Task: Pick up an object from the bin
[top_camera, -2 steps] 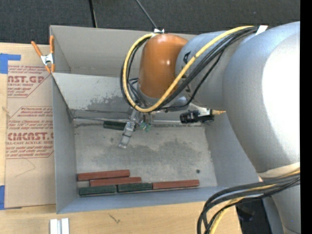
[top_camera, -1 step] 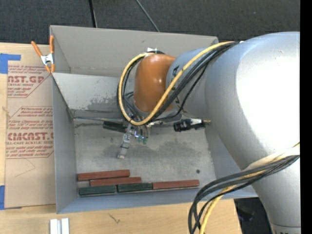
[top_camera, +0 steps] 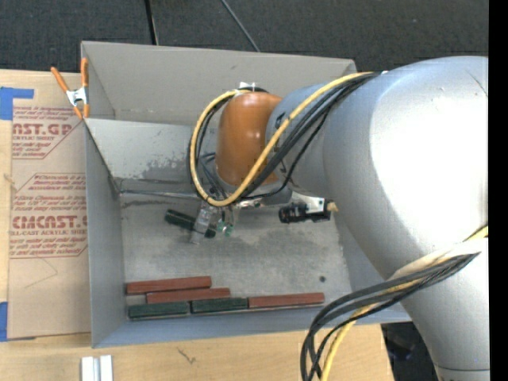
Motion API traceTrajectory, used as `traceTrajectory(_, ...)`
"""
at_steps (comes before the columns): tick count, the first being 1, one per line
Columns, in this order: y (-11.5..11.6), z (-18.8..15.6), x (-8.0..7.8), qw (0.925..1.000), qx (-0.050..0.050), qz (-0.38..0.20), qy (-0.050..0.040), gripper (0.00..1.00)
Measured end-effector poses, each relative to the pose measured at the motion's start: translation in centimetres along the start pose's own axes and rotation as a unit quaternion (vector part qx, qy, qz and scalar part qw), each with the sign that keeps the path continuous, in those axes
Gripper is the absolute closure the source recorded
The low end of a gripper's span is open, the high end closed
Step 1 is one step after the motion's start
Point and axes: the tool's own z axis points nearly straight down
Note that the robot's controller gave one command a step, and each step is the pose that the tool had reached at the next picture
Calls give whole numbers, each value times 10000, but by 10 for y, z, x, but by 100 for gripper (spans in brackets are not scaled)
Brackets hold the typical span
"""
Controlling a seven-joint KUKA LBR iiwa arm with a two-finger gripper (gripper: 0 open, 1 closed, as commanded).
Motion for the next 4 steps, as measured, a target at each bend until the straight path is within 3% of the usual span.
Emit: traceTrajectory(4, -1, -22, 1, 10000, 29, 89, 19, 100)
